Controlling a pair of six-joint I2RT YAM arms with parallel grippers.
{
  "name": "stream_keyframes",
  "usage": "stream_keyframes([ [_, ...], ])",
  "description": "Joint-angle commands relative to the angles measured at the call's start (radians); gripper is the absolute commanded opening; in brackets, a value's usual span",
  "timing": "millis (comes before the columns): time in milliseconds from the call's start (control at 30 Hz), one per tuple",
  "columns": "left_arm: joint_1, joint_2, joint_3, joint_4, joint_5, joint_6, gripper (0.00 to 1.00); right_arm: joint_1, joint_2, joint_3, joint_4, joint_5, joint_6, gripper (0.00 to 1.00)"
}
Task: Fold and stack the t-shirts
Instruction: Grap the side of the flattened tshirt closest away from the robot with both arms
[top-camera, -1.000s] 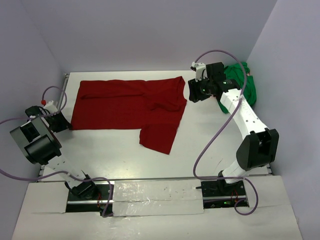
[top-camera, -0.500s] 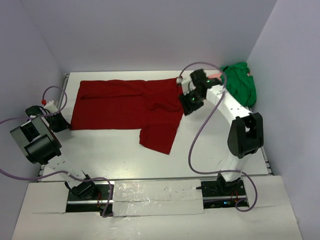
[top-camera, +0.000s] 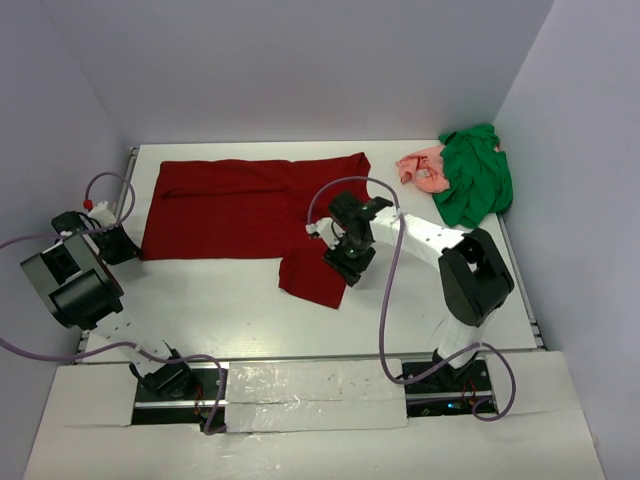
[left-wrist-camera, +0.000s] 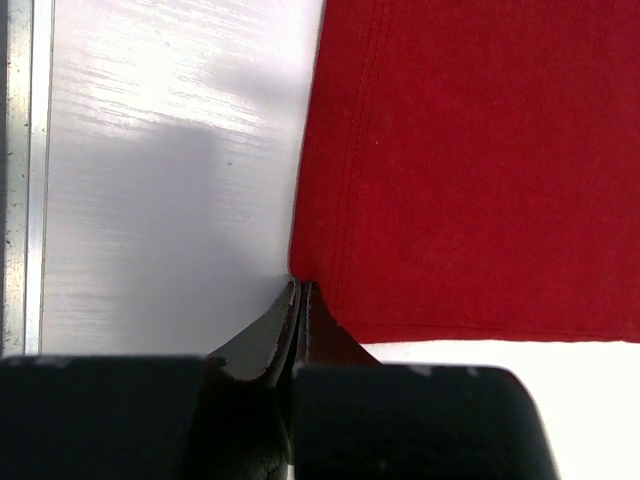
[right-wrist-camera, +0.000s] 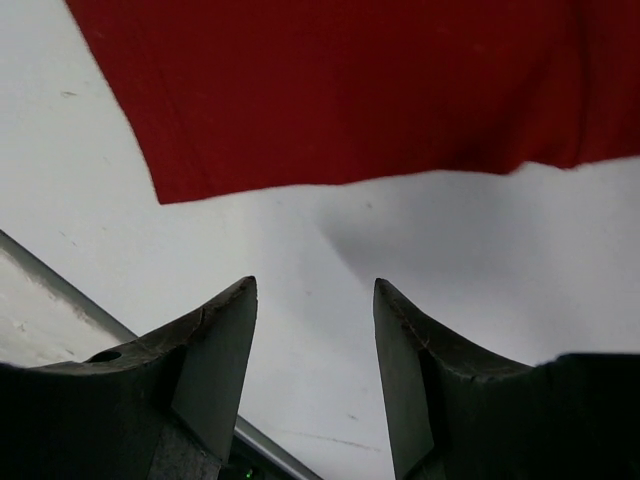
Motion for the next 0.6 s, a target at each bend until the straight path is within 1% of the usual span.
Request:
stream_keyframes([
  [0,-0.005,-0.024,-0.019,-0.009,-0.034,0.01,0.0,0.05,-0.07,-0.047,0.097,-0.018,0.015,0.58],
  [33,-0.005,-0.027,-0.019,-0.011,-0.032,0.009,0.0,0.068,-0.081,-0.075,0.143,-0.008,0.021,0.59],
  [100,-0.005,-0.03,-0.022,-0.008,-0.032,0.009,0.0,0.085,-0.093,-0.099,0.177,0.009,0.025,0.59],
  [233,-0.005,-0.032,-0.022,-0.011,-0.031,0.007,0.0,0.16,-0.14,-0.168,0.261,0.069,0.033,0.61],
  [333,-0.005,-0.036,-0.022,-0.009,-0.025,0.002,0.0,0.209,-0.134,-0.188,0.293,0.12,0.039,0.62],
  [567,-0.006,-0.048,-0.027,-0.012,-0.012,0.001,0.0,0.269,-0.093,-0.227,0.339,0.157,0.062,0.61],
])
